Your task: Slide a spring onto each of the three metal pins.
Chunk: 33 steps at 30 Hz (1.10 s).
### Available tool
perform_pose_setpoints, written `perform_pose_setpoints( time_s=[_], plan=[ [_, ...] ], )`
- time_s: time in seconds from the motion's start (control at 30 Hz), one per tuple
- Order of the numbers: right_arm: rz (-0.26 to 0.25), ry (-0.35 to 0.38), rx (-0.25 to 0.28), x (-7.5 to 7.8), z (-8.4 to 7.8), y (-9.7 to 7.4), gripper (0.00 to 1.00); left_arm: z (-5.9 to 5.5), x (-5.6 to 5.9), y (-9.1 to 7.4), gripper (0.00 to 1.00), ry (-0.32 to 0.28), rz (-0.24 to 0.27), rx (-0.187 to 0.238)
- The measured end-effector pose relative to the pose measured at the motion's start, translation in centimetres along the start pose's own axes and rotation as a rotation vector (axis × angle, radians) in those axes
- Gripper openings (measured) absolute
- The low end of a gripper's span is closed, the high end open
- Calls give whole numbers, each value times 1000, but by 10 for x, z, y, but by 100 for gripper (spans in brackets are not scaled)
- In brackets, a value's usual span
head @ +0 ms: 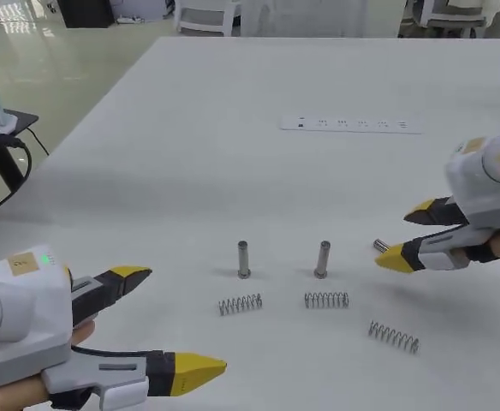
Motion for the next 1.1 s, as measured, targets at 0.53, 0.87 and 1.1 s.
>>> perform_pose_setpoints(
  time_s=[0.53,0.87,1.1],
  plan=[
    [4,29,-74,3,-10,19,34,-1,-1,0,92,0,4,-3],
    [-4,48,-89,9,-6,26,27,-1,-2,-1,92,-3,7,-1],
    [-10,66,-117,12,-8,30,21,-1,-2,0,92,-3,7,-1]
  ],
)
Point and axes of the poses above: the centre of the closed fingertips' face, and the gripper's own axes: y roughly forward along the fingers, x roughly to its right, z roughly out of its top, the point moved 2 cm from there along -y, roughly backward along the fingers, and after that the axes turned 2 degrees about -x, right-handed, at the moved point
